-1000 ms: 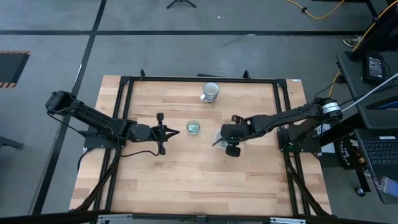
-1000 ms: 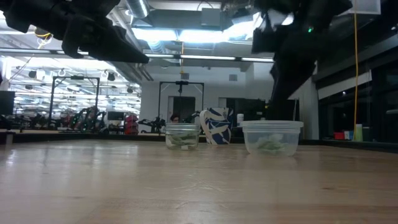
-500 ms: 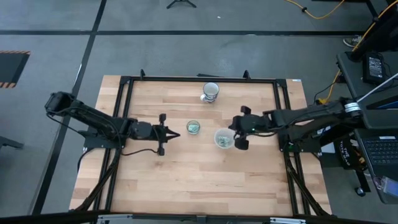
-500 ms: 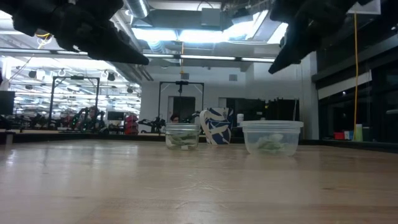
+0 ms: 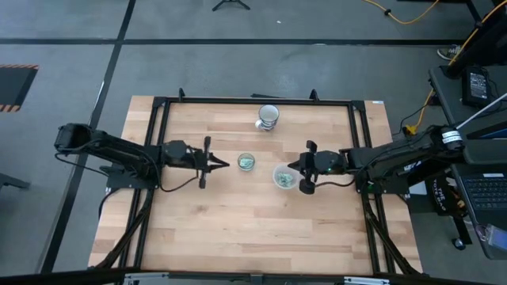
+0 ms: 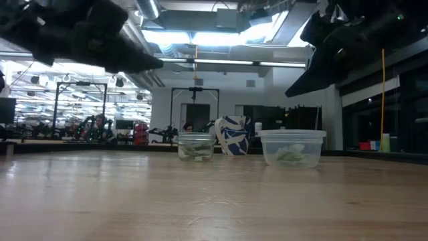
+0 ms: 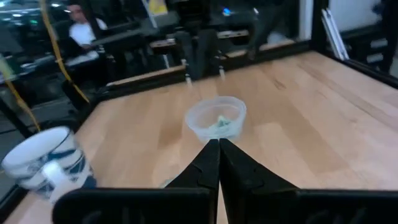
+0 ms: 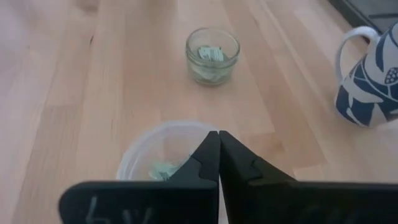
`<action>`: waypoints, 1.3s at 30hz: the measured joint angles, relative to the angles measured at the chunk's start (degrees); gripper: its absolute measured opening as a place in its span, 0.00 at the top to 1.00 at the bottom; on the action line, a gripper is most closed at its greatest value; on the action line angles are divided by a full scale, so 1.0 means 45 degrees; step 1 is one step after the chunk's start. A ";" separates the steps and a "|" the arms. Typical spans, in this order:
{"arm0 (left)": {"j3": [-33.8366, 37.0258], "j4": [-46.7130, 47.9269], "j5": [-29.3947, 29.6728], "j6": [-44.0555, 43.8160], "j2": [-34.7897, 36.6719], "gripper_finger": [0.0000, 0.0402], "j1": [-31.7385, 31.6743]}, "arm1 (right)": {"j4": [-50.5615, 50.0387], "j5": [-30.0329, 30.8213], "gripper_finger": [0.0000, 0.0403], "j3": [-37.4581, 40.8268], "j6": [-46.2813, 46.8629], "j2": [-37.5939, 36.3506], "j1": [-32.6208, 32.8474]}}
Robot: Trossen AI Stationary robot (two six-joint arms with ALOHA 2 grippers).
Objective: Pick and place Stevia / Truvia into bins
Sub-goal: Return to Home Position
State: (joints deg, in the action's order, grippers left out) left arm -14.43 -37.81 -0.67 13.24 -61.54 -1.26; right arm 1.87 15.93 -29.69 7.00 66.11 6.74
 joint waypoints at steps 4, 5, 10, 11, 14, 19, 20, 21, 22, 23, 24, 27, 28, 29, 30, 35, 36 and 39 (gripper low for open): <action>0.1288 -0.1897 0.0010 -0.0416 0.0182 1.00 -0.0357 | 0.0234 -0.0020 0.99 0.0088 -0.0285 0.0000 -0.0088; 0.1426 -0.2159 0.0005 -0.0433 0.0339 1.00 -0.0421 | 0.0318 -0.0020 0.99 0.0088 -0.0344 -0.0006 -0.0143; 0.1654 -0.1251 -0.0063 -0.0438 0.1842 1.00 -0.0829 | 0.0494 -0.0018 0.99 0.0088 -0.0382 -0.0153 -0.0493; 0.1654 -0.0799 -0.0096 -0.0443 0.2236 1.00 -0.0909 | 0.0561 -0.0020 0.99 0.0088 -0.0380 -0.0155 -0.0555; 0.1653 0.0751 -0.0101 -0.0547 0.3521 0.99 -0.1133 | 0.0602 -0.0020 0.99 0.0088 -0.0377 -0.0160 -0.0687; 0.1654 0.3093 -0.0110 -0.0778 0.5574 1.00 -0.1357 | 0.0687 -0.0229 0.99 0.0088 -0.0398 -0.0196 -0.0873; 0.1654 0.3482 -0.0104 -0.0778 0.5926 0.99 -0.1365 | 0.0704 -0.0229 0.99 0.0088 -0.0477 -0.0214 -0.0910; 0.1654 0.3797 -0.0105 -0.0770 0.6254 0.99 -0.1360 | 0.0718 -0.0229 0.99 0.0088 -0.0571 -0.0228 -0.0953; 0.1654 0.4086 -0.0105 -0.0725 0.6549 0.99 -0.1360 | 0.0719 -0.0230 0.99 0.0088 -0.0620 -0.0244 -0.0979; 0.1654 0.4382 -0.0105 -0.0702 0.6830 0.99 -0.1360 | 0.0780 -0.0234 0.99 0.0088 -0.0656 -0.0269 -0.0997; 0.1654 0.4584 -0.0105 -0.0688 0.7073 1.00 -0.1360 | 0.0985 -0.0233 0.99 0.0088 -0.0689 -0.0282 -0.1009; 0.1654 0.5155 -0.0105 -0.0593 0.7645 0.99 -0.1360 | 0.1430 -0.0251 0.99 0.0088 -0.0983 -0.0287 -0.1015; 0.1654 0.5389 -0.0100 -0.0499 0.7858 0.99 -0.1361 | 0.1477 -0.0258 0.99 0.0088 -0.1094 -0.0287 -0.1015; 0.1654 0.5585 -0.0081 -0.0408 0.8086 1.00 -0.1365 | 0.1536 -0.0258 0.99 0.0088 -0.1223 -0.0287 -0.1010; 0.1654 0.5698 -0.0081 -0.0370 0.8308 1.00 -0.1381 | 0.1555 -0.0259 0.99 0.0088 -0.1249 -0.0287 -0.1011; 0.1654 0.6766 0.0131 -0.0302 0.9654 1.00 -0.1645 | 0.1513 -0.0261 0.99 0.0088 -0.1280 -0.0287 -0.1010; 0.1654 0.6991 0.0172 -0.0322 0.9906 1.00 -0.1710 | 0.1508 -0.0263 0.99 0.0088 -0.1285 -0.0287 -0.1010; 0.1654 0.7639 0.0150 -0.0574 1.0535 0.99 -0.1871 | 0.1529 -0.0263 0.99 0.0088 -0.1325 -0.0287 -0.1010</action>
State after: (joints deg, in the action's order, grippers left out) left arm -6.98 -3.44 0.00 10.65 -14.13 -9.67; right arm 8.75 14.74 -29.30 1.03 64.82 2.20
